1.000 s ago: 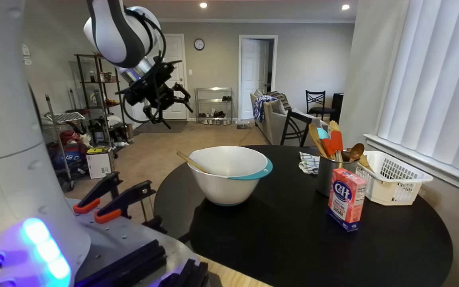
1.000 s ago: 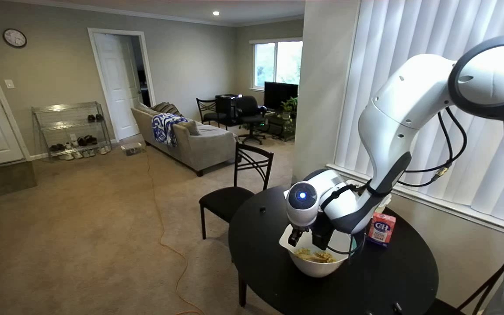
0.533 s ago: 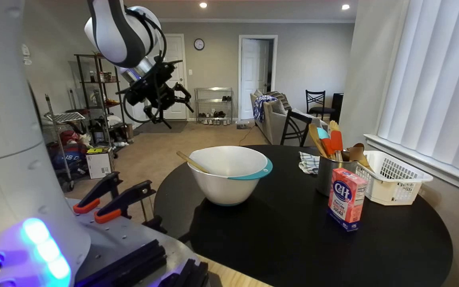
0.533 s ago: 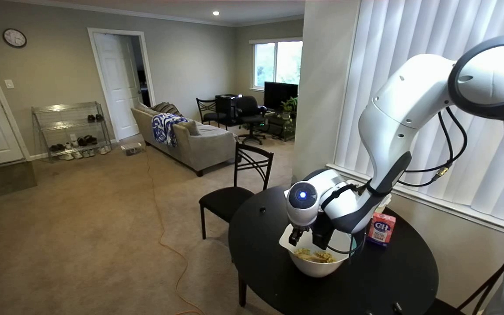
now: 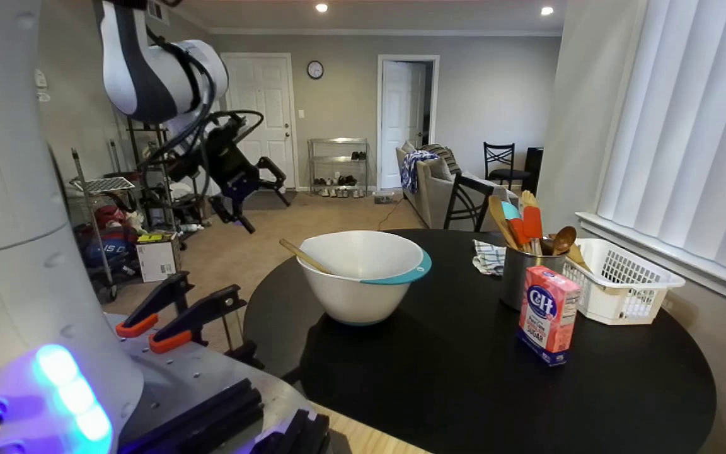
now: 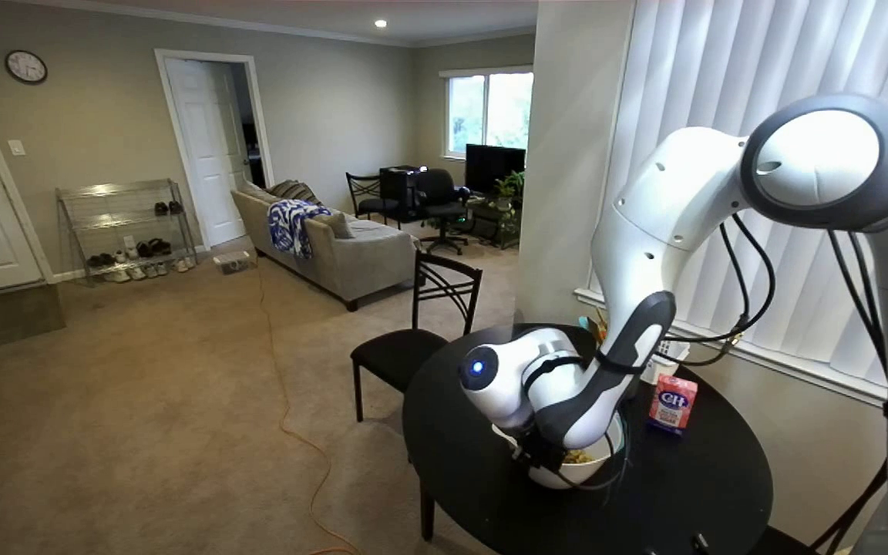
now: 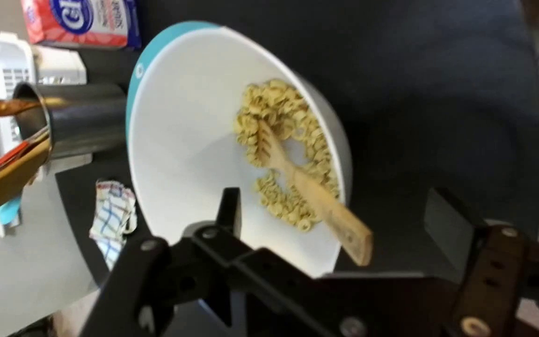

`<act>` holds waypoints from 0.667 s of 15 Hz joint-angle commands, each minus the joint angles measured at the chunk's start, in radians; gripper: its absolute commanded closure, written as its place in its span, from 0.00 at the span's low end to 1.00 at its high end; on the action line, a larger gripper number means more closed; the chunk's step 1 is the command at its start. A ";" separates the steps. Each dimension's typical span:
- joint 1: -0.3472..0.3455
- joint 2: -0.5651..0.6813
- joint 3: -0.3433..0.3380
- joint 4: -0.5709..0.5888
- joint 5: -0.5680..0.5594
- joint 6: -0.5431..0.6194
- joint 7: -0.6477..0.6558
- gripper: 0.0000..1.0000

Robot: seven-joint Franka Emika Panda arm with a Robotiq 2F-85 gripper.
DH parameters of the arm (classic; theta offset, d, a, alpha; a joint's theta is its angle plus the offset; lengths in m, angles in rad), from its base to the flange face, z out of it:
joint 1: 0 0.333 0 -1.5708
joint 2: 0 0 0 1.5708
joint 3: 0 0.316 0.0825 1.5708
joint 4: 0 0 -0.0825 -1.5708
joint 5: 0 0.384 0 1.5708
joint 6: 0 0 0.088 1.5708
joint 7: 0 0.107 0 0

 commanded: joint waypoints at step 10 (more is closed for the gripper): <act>0.076 0.210 -0.117 0.179 0.085 0.115 -0.143 0.00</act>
